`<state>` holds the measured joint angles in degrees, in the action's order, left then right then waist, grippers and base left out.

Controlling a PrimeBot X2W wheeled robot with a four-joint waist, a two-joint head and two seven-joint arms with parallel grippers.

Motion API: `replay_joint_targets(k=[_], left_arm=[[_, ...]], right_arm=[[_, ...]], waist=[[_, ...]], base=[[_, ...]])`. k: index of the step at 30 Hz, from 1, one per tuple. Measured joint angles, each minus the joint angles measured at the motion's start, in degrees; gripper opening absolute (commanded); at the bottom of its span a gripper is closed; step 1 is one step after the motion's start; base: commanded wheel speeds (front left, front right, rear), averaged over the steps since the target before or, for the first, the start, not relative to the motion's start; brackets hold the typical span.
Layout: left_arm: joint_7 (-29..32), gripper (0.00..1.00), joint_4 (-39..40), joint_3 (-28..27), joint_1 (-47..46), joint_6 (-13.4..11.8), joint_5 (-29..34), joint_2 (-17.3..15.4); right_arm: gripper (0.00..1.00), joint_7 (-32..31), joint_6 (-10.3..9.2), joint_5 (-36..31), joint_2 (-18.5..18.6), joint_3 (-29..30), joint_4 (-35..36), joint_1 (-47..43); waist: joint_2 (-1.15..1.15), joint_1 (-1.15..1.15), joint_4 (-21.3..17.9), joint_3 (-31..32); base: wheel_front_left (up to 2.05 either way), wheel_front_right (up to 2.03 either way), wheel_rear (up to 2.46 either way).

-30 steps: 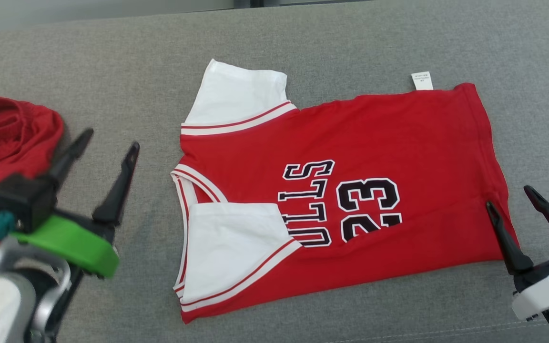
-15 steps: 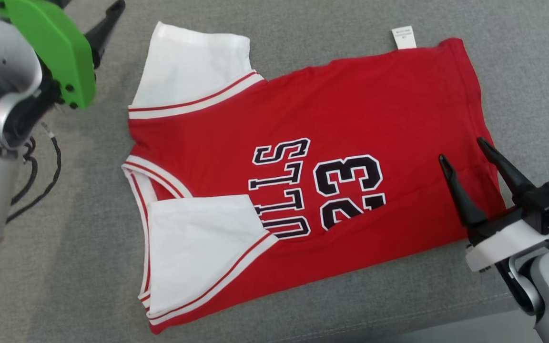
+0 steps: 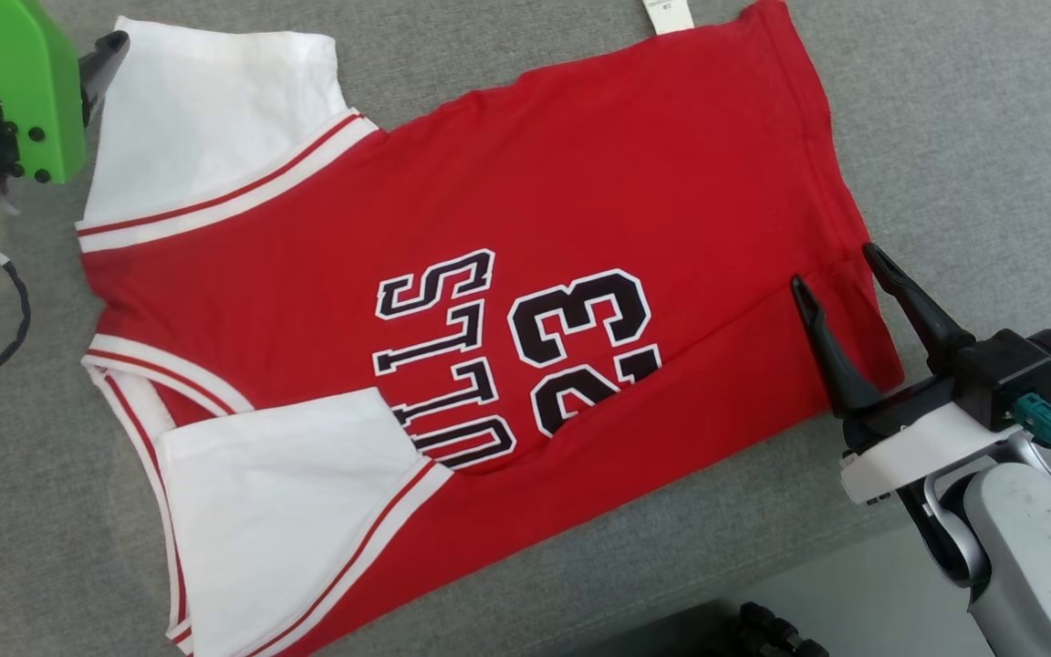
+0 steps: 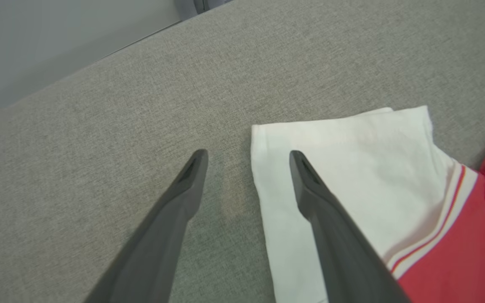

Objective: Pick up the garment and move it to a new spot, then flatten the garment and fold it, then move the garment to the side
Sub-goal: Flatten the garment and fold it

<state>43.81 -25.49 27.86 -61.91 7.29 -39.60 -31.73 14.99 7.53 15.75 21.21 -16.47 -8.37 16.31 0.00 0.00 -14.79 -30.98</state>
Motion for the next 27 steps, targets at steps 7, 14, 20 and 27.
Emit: replay_joint_targets(k=[7,14,20,27], left_arm=[[-1.02,1.0,-1.46,1.27,-0.54,0.03,0.48,-1.35],[-2.03,1.0,-3.91,1.75,-1.51,-0.07,1.53,-2.53],[-2.02,1.0,-4.97,2.14,-2.0,-0.08,1.64,-3.02],[-2.63,0.98,-4.89,3.37,-2.12,-0.07,1.52,-3.03]], right_arm=[[1.0,0.0,0.0,-0.49,-0.62,0.19,0.13,0.03],[1.0,0.0,0.0,-0.84,-1.29,-0.62,0.47,0.29],[1.0,0.0,0.0,-0.82,-1.34,-0.51,0.68,0.36],[1.0,0.0,0.0,-0.87,-1.13,0.0,0.9,0.26]], waist=[[0.0,0.0,-2.56,-1.47],[0.0,0.0,-3.75,-2.34],[0.0,0.0,-4.25,-2.7],[0.0,0.0,-4.17,-2.94]], base=[[0.0,0.0,0.0],[0.0,0.0,0.0],[0.0,0.0,0.0],[0.0,0.0,0.0]])
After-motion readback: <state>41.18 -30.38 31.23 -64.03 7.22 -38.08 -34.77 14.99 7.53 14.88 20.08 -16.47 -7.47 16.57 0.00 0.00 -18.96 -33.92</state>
